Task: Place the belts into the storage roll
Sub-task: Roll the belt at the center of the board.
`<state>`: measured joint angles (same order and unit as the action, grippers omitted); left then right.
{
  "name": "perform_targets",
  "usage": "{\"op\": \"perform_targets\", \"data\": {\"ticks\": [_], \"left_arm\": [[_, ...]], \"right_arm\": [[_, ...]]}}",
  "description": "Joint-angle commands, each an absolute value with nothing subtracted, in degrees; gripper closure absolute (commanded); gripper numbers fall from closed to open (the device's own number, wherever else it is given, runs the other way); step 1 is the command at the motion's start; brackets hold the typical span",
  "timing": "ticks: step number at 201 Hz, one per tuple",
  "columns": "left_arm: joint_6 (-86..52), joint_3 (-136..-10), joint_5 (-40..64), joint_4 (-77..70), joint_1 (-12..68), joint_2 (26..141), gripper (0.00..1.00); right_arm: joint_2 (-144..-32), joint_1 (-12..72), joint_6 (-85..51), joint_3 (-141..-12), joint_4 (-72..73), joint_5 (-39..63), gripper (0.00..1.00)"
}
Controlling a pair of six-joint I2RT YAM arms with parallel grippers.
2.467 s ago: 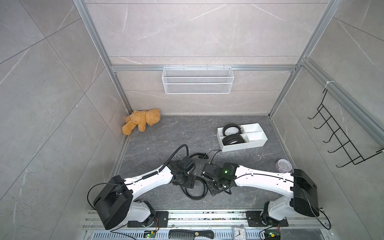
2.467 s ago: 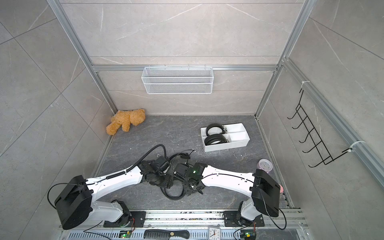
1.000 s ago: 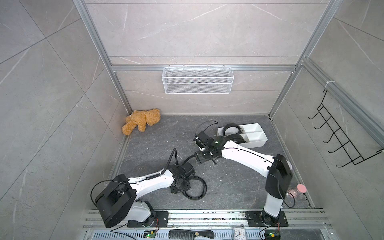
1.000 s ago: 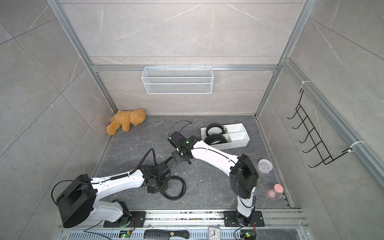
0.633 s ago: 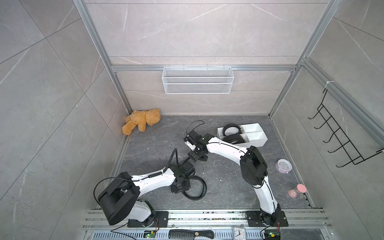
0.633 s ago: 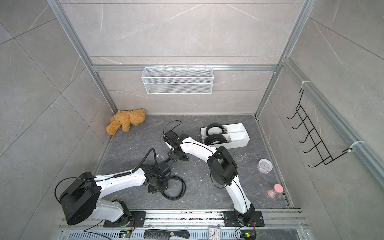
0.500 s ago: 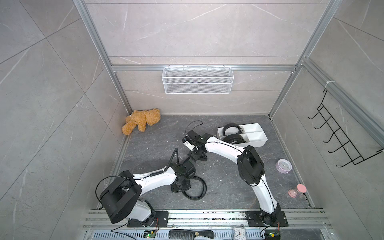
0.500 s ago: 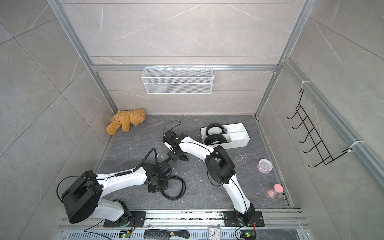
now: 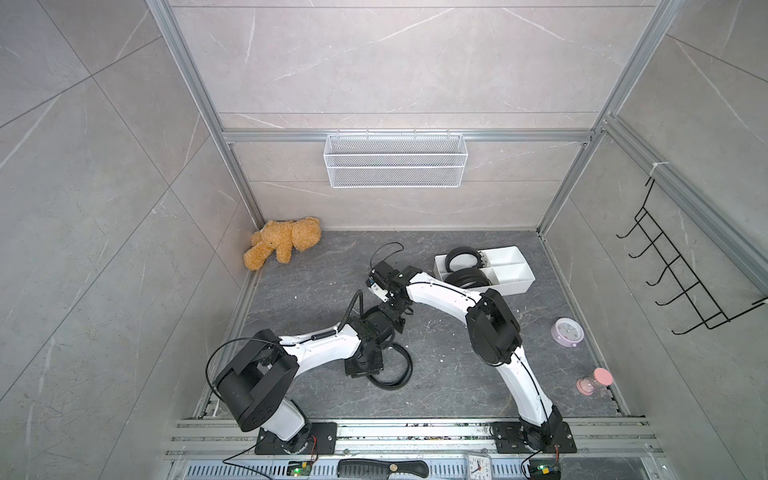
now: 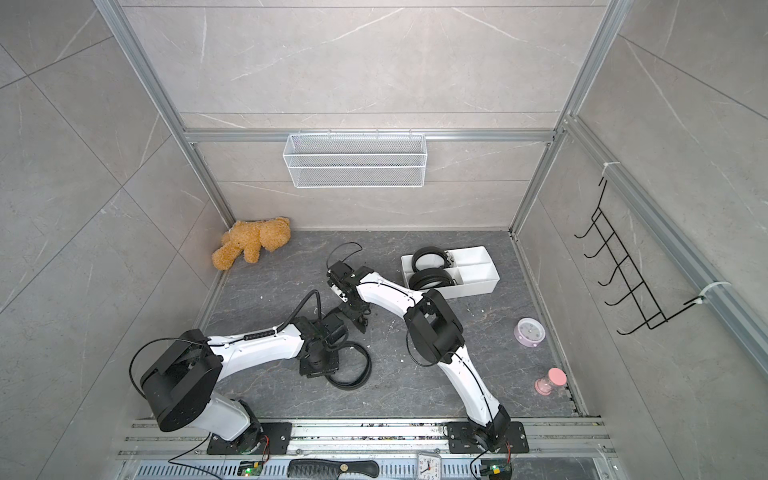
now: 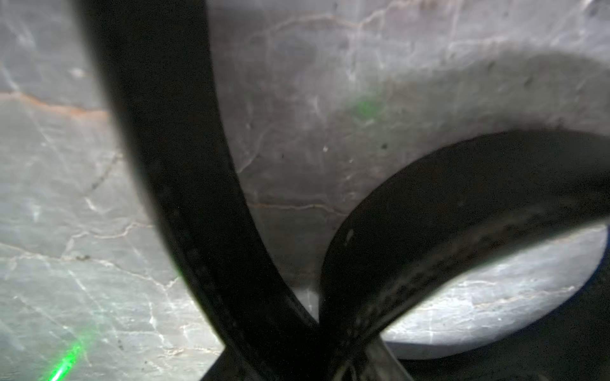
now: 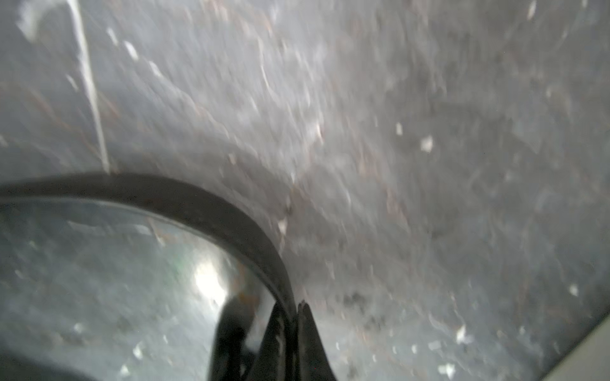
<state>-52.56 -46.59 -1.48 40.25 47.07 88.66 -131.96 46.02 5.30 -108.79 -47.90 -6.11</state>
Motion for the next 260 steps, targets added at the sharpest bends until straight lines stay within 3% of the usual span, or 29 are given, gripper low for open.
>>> {"op": "perform_targets", "data": {"ticks": [1,39,108,138,192,216,260], "left_arm": [[-49.01,-43.56,-6.15,37.23,45.12,92.76,0.7],[-43.98,-45.96,-7.53,35.91,39.41,95.64,0.87],[-35.89,-56.15,-11.04,36.69,30.2,104.12,0.92],[-34.73,-60.6,-12.15,35.82,26.61,107.39,1.0],[-37.19,-68.41,-11.14,34.66,27.06,111.94,1.0],[-38.32,-68.99,-10.73,33.67,27.33,112.45,1.0],[-39.17,-68.17,-9.12,32.02,28.29,113.03,1.0]], "right_arm": [[-126.95,44.75,1.38,-100.75,-50.21,-8.71,0.99],[-118.3,43.1,-2.55,-88.61,-47.95,-12.19,1.0],[-105.8,41.66,-9.86,-71.82,-47.51,-12.18,1.0],[-101.27,41.66,-13.46,-65.59,-46.37,-7.74,1.0],[-98.43,46.85,-24.42,-61.53,-40.96,3.38,1.0],[-100.42,51.69,-30.43,-62.84,-37.89,4.85,0.92],[-106.67,59.21,-37.98,-68.45,-30.06,6.46,0.58]]}}
